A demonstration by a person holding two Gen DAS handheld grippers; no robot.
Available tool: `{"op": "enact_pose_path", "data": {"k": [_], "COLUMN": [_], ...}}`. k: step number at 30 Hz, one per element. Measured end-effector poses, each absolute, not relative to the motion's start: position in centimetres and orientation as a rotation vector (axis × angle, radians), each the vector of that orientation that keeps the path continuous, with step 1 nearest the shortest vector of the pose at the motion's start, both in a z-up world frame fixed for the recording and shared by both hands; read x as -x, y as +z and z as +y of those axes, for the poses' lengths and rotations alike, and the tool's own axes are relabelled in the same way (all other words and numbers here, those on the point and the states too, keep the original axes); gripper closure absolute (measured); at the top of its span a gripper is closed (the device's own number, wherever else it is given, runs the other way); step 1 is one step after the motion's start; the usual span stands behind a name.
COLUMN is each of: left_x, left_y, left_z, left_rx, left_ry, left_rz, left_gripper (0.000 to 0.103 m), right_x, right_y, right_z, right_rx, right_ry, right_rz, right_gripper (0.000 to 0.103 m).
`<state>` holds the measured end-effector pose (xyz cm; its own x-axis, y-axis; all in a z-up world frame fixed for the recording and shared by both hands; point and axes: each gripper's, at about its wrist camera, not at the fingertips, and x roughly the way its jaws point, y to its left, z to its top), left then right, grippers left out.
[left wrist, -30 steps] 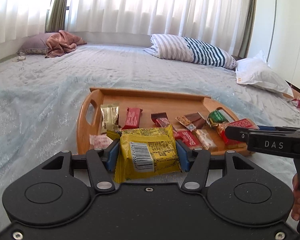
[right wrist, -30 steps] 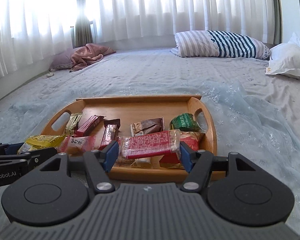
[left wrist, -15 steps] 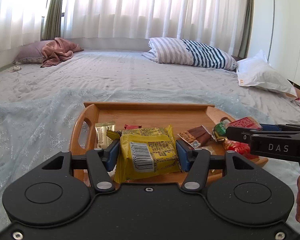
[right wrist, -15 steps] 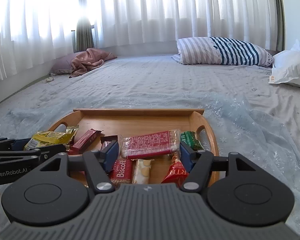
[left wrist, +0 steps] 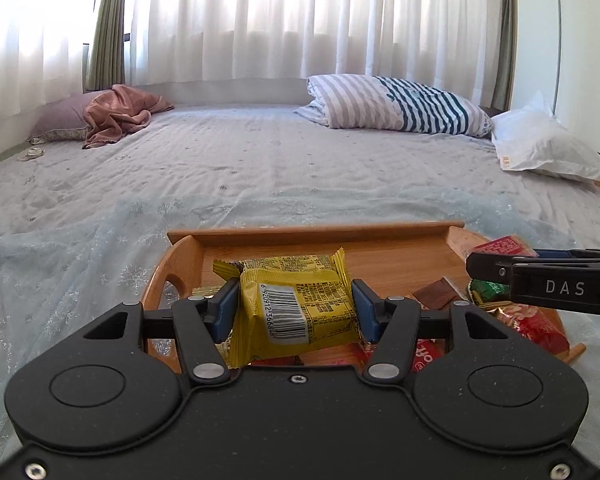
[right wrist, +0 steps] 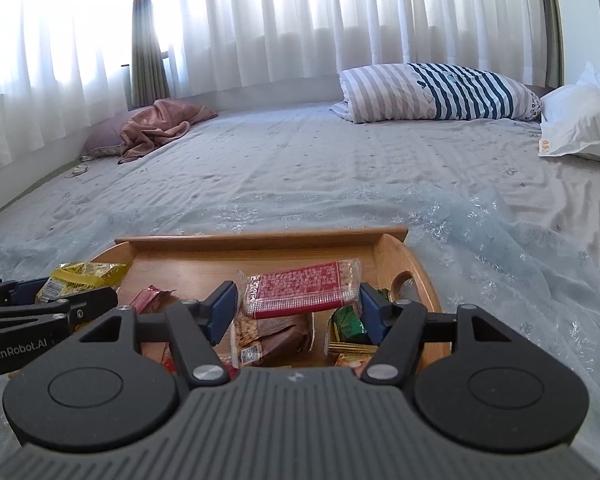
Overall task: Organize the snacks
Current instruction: 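Carry the yellow bag and red wafer pack over the tray with both tools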
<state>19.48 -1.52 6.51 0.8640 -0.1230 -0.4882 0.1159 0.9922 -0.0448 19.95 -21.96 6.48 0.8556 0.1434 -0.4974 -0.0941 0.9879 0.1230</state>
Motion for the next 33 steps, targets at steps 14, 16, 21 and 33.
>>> {"op": "enact_pose_path", "data": {"k": [14,16,21,33], "left_x": [-28.5,-29.5,-30.9,-32.3], "left_y": [6.1,5.6,4.6,3.1], "left_z": [-3.6,-4.0,-4.8,-5.2], "left_rx": [-0.034,-0.040,-0.094,-0.092], "left_ry": [-0.195,-0.196,-0.183,-0.213], "left_rz": [0.587,0.610,0.636,0.696], "left_gripper": [0.047,0.047,0.047,0.045], "right_x": [-29.0,-29.6,-30.9,-32.0], "right_y": [4.5,4.1,3.1,2.7], "right_z": [-22.8,-22.3,-22.4,-22.6], "right_rx": [-0.092,-0.036,-0.045,-0.037], "right_ry": [0.137,0.107,0.113,0.091], "right_rz": [0.668,0.688,0.756,0.796], "right_gripper": [0.035,0.035,0.035,0.028]}}
